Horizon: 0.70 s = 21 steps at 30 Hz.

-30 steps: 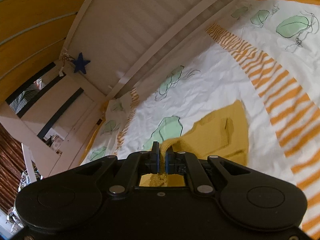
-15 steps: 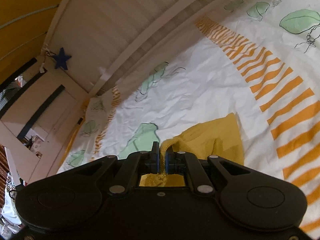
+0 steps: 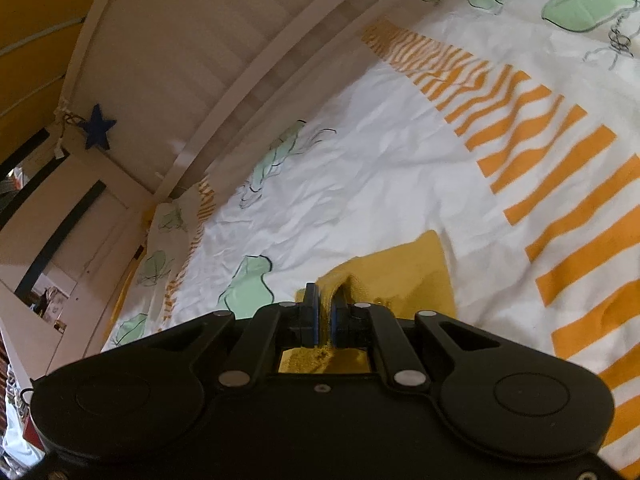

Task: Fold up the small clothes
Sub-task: 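Lift the hem with both grippers and fold it toward the collar, release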

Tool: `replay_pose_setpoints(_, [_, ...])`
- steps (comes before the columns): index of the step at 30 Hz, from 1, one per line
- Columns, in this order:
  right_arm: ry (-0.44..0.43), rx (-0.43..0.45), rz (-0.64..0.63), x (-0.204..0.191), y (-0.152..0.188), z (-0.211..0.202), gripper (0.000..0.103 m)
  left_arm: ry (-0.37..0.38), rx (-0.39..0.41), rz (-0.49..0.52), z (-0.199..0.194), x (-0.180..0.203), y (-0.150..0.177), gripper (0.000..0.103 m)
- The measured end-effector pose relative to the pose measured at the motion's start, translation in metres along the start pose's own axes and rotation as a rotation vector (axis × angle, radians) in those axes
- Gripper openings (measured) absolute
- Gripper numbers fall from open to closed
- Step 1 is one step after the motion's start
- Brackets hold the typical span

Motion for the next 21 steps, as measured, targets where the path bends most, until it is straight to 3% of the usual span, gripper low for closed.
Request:
replay_pose_setpoints(8, [-0.004,0.025,0.035,0.012,0.0,0.0,0.021,-0.018,-0.01,-0.014,0.008,-0.005,-0.002,0.009])
replay_pose_setpoints(11, [0.0,0.032,0.071,0.018,0.0,0.001,0.026,-0.048,0.018,-0.027,0.008,-0.01,-0.005,0.024])
replay_pose_setpoints(13, [0.015,0.038,0.06,0.02,-0.001,0.001,0.045,-0.062,0.027,-0.035,0.008,-0.013,-0.008,0.027])
replay_pose_setpoints(14, [0.027,0.04,0.046,0.019,-0.001,0.001,0.05,-0.073,0.034,-0.032,0.007,-0.014,-0.01,0.027])
replay_pose_setpoints(15, [0.035,0.041,0.032,0.017,-0.002,0.001,0.056,-0.081,0.042,-0.023,0.006,-0.014,-0.011,0.027])
replay_pose_setpoints(18, [0.06,0.057,-0.037,0.008,-0.005,-0.001,0.057,-0.111,0.076,0.03,-0.002,-0.007,-0.015,0.027])
replay_pose_setpoints(21, [0.102,0.035,-0.174,-0.013,-0.006,0.0,0.057,-0.111,0.06,0.159,-0.01,0.015,-0.007,0.027])
Point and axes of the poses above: each gripper's, at about its wrist camera, not at the fingertips, and z roughly the way its jaws point, x to its right, y to its underside, the point moved 7 cm from there along z, roughly the way its jaws point, and after that the axes turned 14 degrees about -y, right-handed, at the moved point
